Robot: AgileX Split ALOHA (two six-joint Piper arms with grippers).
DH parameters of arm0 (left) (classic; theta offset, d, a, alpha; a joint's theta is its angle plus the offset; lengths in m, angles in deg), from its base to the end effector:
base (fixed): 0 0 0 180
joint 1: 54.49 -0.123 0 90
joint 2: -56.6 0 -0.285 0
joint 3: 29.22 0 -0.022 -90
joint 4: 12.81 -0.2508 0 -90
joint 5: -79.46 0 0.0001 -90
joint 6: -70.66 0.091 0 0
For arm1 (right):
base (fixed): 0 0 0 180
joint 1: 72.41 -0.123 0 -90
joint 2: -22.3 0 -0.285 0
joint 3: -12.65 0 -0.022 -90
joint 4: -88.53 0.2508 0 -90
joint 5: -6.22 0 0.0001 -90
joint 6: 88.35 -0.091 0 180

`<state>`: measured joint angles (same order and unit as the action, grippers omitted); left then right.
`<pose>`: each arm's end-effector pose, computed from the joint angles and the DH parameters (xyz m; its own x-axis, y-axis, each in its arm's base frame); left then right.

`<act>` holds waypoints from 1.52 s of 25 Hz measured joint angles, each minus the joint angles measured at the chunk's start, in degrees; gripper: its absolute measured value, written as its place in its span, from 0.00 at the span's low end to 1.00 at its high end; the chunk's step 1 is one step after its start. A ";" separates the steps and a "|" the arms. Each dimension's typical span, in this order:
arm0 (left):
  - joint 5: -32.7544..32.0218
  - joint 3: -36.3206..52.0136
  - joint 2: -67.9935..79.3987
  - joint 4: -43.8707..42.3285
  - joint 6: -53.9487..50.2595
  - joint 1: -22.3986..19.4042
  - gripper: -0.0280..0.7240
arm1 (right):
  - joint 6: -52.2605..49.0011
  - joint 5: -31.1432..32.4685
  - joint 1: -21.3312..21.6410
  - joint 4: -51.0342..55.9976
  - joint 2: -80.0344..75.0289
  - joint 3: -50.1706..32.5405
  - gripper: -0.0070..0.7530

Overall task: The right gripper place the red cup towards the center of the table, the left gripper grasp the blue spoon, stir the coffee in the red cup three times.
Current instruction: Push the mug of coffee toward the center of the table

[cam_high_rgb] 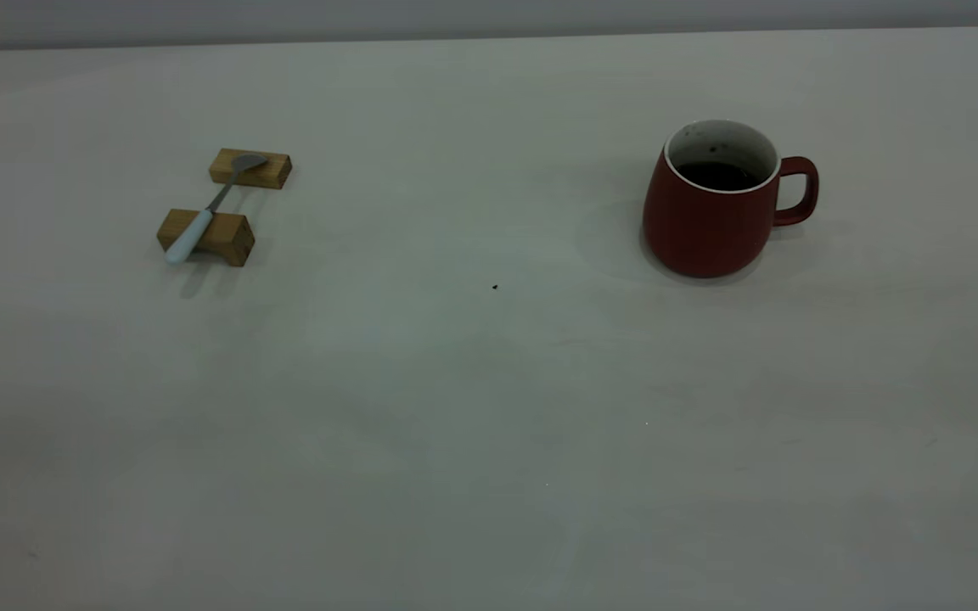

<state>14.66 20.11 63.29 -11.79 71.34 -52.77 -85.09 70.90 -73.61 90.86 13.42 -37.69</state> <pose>-0.0093 -0.0012 0.2679 -0.5119 0.0197 -0.8588 0.0460 0.9989 -0.0046 -0.0020 0.0033 0.2635 -0.5549 -0.0511 -0.8304 -0.0734 0.9972 -0.0123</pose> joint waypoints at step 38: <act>0.00 0.00 0.00 0.00 0.00 0.00 0.70 | -1.29 0.34 0.00 -1.65 -5.65 2.62 0.45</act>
<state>14.66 20.11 63.29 -11.79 71.34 -52.77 -86.38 71.24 -73.61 89.22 7.77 -35.07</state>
